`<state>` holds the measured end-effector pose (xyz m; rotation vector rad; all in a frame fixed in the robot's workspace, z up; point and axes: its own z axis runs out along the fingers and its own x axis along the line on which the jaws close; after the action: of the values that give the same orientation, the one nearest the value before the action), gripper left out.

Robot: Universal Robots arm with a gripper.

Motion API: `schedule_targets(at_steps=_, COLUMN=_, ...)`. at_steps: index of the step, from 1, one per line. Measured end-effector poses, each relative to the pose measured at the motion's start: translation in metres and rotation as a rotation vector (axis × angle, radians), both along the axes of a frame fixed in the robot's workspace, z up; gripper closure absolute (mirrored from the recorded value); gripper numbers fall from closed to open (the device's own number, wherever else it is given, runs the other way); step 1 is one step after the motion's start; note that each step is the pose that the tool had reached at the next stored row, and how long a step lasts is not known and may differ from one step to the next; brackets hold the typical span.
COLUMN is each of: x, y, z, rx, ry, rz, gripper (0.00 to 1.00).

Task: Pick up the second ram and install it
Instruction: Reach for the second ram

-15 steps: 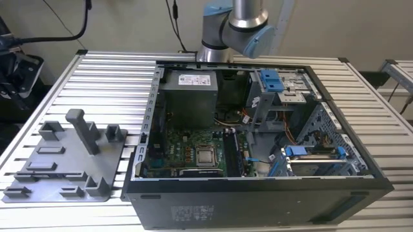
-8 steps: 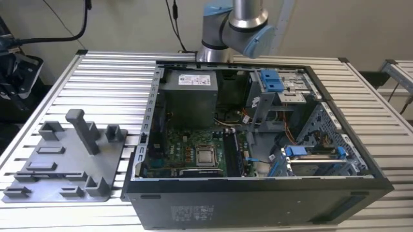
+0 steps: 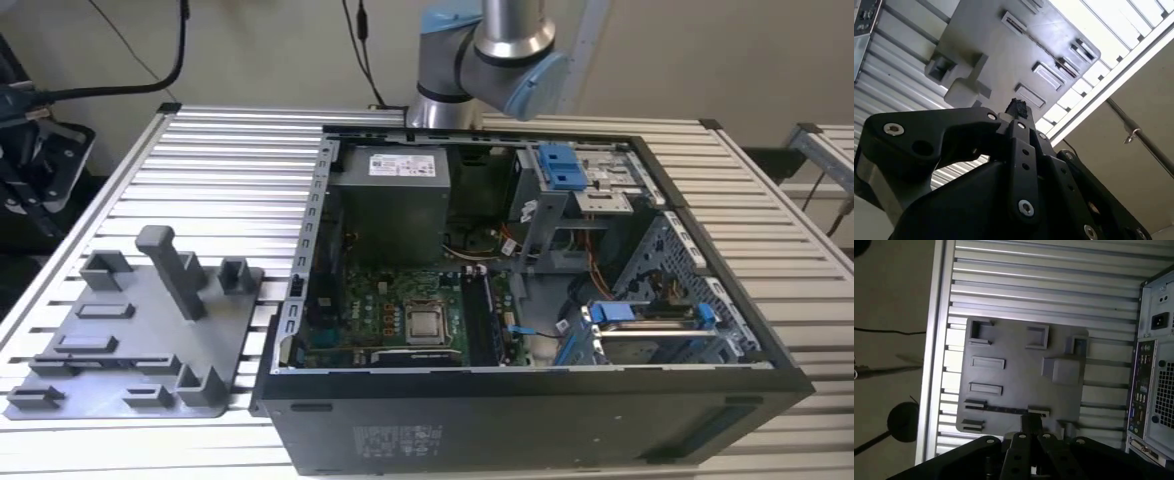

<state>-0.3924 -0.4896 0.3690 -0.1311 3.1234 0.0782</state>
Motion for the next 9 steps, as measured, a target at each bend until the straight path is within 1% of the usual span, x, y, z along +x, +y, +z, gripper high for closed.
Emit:
schedule_targets(at_steps=2, x=0.0019, y=-0.0009, z=-0.0004, rx=0.0001, ry=-0.0002, rz=0.003, gripper=0.89)
schedule_targets(at_steps=6, x=0.0027, y=-0.0061, z=-0.0007, rx=-0.0002, ry=0.0001, rz=0.007, gripper=0.89)
schedule_targets(at_steps=9, x=0.0027, y=-0.0063, z=-0.0007, rx=-0.0001, ry=0.0008, rz=0.008, gripper=0.89)
